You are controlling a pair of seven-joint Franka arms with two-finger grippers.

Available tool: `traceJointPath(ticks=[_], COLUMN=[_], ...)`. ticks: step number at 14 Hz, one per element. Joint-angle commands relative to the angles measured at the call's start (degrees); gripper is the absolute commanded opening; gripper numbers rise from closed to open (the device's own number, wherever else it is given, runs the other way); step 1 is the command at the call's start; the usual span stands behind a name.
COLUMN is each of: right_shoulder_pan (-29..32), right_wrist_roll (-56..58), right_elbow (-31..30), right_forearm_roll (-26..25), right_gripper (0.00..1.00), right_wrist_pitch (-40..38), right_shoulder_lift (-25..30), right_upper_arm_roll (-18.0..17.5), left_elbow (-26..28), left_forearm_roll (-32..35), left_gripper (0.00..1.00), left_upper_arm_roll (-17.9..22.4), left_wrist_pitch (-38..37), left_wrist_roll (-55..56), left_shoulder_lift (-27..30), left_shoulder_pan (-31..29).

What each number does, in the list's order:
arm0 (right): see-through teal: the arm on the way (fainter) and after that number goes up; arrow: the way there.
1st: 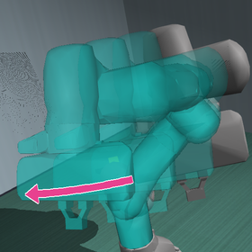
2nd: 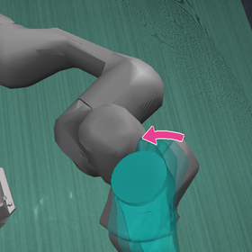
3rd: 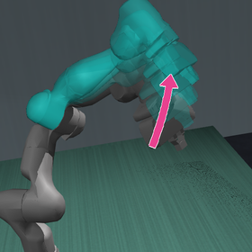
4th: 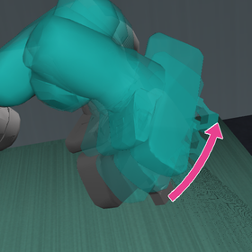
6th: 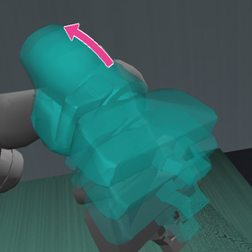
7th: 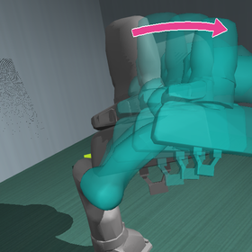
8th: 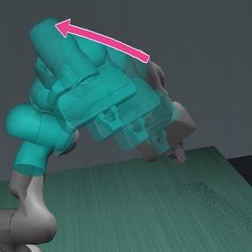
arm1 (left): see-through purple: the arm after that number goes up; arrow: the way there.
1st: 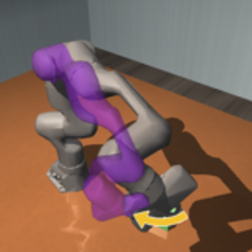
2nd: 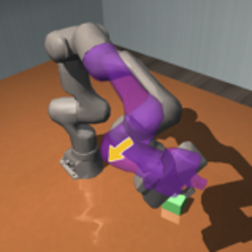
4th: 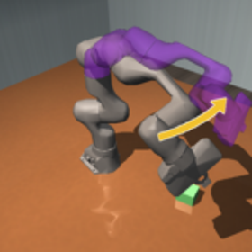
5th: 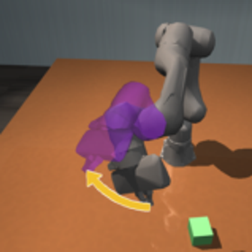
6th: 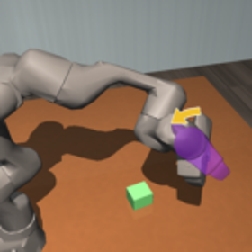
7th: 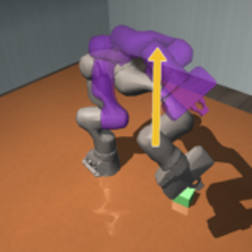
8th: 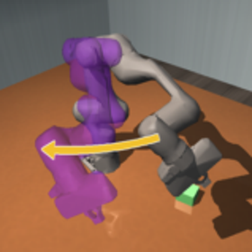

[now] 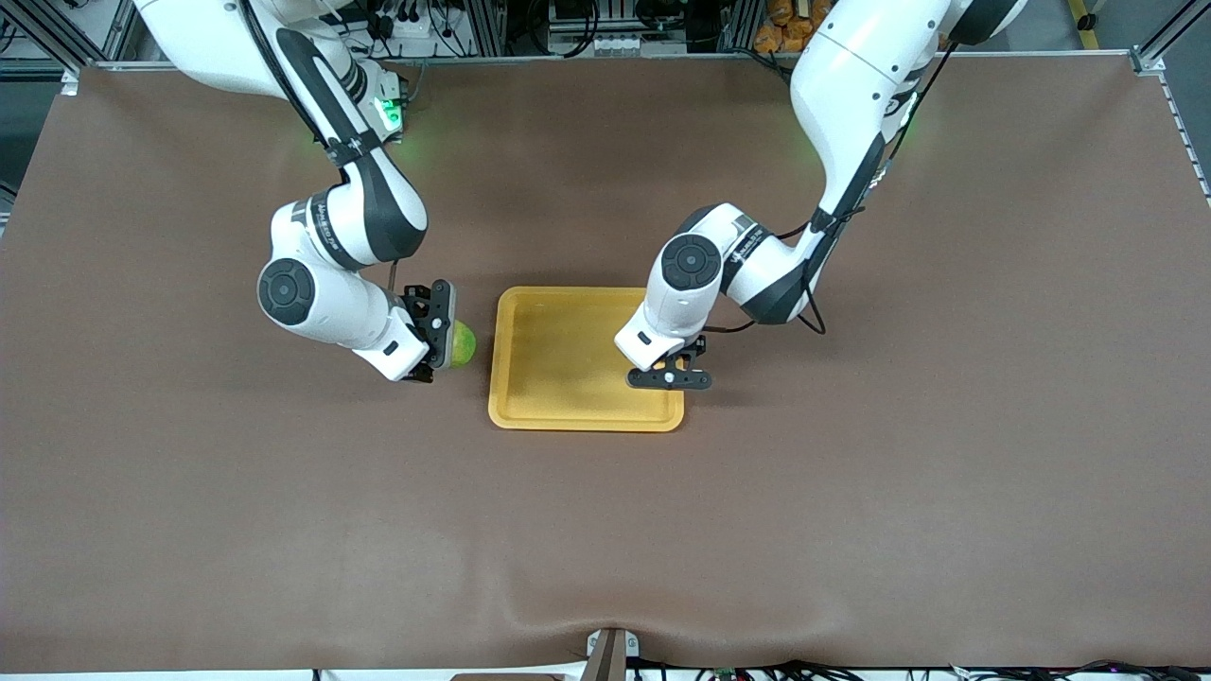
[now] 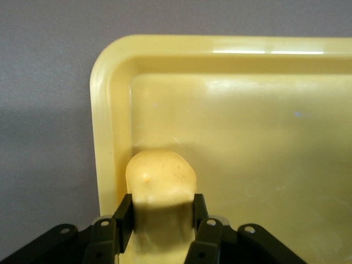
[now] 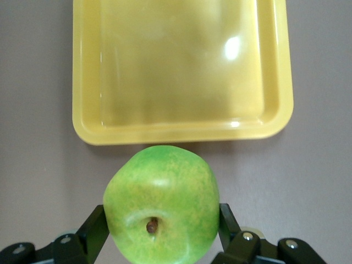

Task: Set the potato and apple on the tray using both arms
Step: 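Lower the potato onto the tray and open the left gripper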

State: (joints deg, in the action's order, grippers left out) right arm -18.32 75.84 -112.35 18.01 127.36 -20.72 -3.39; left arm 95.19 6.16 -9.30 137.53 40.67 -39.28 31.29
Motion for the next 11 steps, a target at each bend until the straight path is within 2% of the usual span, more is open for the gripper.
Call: traceJointPath(ticks=[1,2,3,4,5,6,7,11], right_shoulder_pan=[-2.76,-3.2,-3.99,-4.87,-5.49,-6.19,-6.72,-8.48], right_wrist_roll=[-0.34,-0.34,-0.42,-0.77,-1.04,-1.04,-1.04,-1.13], right_elbow=[-0.32,-0.32,-0.32,-0.32,-0.32,-0.32,-0.32,-0.32], right_forearm_roll=[2.55,2.56,2.56,2.56,2.56,2.56,2.56,2.56], right_gripper=[0.0,0.0,0.0,0.0,0.0,0.0,0.0,0.0], right_wrist_pitch=[2.88,3.94,5.34,6.75,7.89,8.77,9.83,15.01], right_shoulder_lift=[-0.2,-0.81,-0.99,-1.42,-1.78,-1.87,-2.22,-4.59], right_upper_arm_roll=[0.22,0.22,0.22,0.22,0.22,0.22,0.22,0.22], left_elbow=[-2.11,-2.28,-2.37,-2.37,-2.37,-2.37,-2.37,-2.46], left_forearm_roll=[1.31,1.31,1.31,1.31,1.31,1.31,1.31,1.31], left_gripper=[0.15,0.16,0.22,0.37,0.64,0.85,1.0,1.0], left_upper_arm_roll=[0.51,0.51,0.51,0.51,0.51,0.51,0.51,0.6], left_wrist_pitch=[-1.03,-1.03,-1.03,-0.94,-0.77,-0.68,-0.59,-0.94], left_wrist_roll=[0.9,0.9,0.9,0.9,0.99,0.99,0.99,0.99], left_shoulder_lift=[-1.24,-1.5,-1.59,-1.67,-1.76,-1.76,-1.68,-0.28], left_shoulder_pan=[0.71,0.71,0.71,0.71,0.71,0.62,0.62,0.36])
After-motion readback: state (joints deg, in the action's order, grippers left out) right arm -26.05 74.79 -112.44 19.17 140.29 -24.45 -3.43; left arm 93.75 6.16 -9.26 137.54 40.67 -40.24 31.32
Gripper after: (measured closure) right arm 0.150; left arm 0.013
